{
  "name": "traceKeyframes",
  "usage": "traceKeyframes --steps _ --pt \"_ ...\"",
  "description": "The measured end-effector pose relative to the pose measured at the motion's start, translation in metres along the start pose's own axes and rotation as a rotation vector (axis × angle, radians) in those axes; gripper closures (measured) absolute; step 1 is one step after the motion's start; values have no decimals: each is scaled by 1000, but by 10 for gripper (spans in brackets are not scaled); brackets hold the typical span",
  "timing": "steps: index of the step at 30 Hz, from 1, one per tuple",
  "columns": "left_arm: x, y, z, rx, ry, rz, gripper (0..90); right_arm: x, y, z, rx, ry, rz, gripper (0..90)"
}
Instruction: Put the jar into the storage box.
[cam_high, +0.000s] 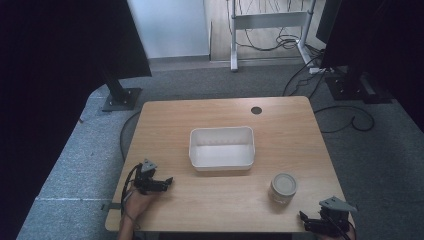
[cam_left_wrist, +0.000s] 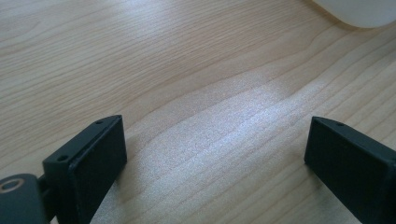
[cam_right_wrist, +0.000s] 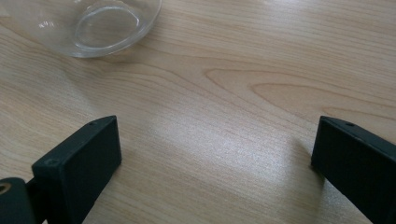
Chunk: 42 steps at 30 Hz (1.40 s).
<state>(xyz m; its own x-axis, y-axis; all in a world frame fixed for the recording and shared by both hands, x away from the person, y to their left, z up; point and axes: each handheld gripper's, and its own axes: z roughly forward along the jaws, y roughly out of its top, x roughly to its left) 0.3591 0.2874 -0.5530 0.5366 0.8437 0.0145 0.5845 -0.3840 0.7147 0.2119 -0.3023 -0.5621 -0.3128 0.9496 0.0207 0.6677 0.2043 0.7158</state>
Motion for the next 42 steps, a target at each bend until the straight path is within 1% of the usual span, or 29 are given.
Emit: traceKeyframes --steps 7,25,30,42 --pt "-1 1 1 9 -9 9 21 0 0 0 -2 -1 -1 6" --pt "-1 1 1 12 -8 7 15 1 0 0 9 -7 5 1" --pt "-1 1 1 12 -7 7 15 2 2 -1 21 -5 6 0" --pt "-1 1 1 12 -4 4 15 7 9 -8 -9 17 -8 0"
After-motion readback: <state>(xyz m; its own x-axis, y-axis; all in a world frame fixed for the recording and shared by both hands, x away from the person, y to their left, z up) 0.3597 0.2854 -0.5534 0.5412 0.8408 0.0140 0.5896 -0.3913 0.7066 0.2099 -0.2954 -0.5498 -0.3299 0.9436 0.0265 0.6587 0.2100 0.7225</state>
